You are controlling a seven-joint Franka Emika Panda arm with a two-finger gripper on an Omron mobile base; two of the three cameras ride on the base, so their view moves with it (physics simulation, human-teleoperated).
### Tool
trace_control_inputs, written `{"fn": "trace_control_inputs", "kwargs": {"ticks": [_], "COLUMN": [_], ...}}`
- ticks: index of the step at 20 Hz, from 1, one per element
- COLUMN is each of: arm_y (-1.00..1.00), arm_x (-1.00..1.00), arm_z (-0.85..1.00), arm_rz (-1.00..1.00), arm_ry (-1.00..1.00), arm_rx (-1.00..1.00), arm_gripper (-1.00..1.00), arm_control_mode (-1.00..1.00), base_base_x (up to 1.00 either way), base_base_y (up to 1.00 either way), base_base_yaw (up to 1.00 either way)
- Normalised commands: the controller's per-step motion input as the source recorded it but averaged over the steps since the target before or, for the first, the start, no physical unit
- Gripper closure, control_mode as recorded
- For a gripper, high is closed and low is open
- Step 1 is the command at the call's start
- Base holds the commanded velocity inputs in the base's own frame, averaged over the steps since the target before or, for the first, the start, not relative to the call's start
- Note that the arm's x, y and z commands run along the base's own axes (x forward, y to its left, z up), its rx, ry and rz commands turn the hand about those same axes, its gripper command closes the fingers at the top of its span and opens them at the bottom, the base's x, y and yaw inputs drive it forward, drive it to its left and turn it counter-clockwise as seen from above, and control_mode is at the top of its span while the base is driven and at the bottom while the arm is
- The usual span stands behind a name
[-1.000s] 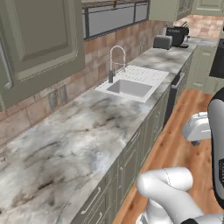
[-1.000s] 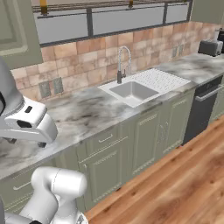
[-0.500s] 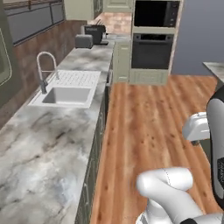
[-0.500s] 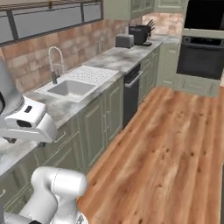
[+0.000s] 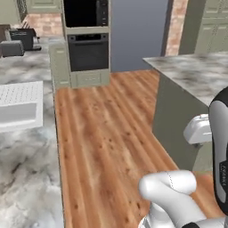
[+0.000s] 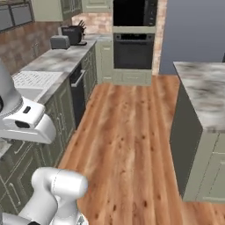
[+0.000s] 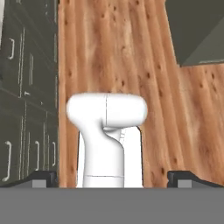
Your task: Close all open cabinet doors.
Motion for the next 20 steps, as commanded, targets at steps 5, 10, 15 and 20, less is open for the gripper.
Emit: {"fn": "trace_control_inputs", "kwargs": {"ticks": [5,10,15,20], "arm_y": [0.0,0.0,0.0,0.0], "arm_x": [0.0,0.0,0.0,0.0], "arm_z": [0.0,0.0,0.0,0.0], "arm_rz": [0.0,0.0,0.0,0.0], "arm_ry": [0.0,0.0,0.0,0.0], "arm_rx": [0.0,0.0,0.0,0.0], "arm_gripper": [-1.0,-1.0,-1.0,-1.0], "arm_control_mode": [1.0,1.0,1.0,1.0], "base_base_x": [0.24,0.27,0.3,0.36], "base_base_y": [0.0,0.0,0.0,0.0], "base_base_yaw": [-0.52,-0.48,-0.48,-0.49]}}
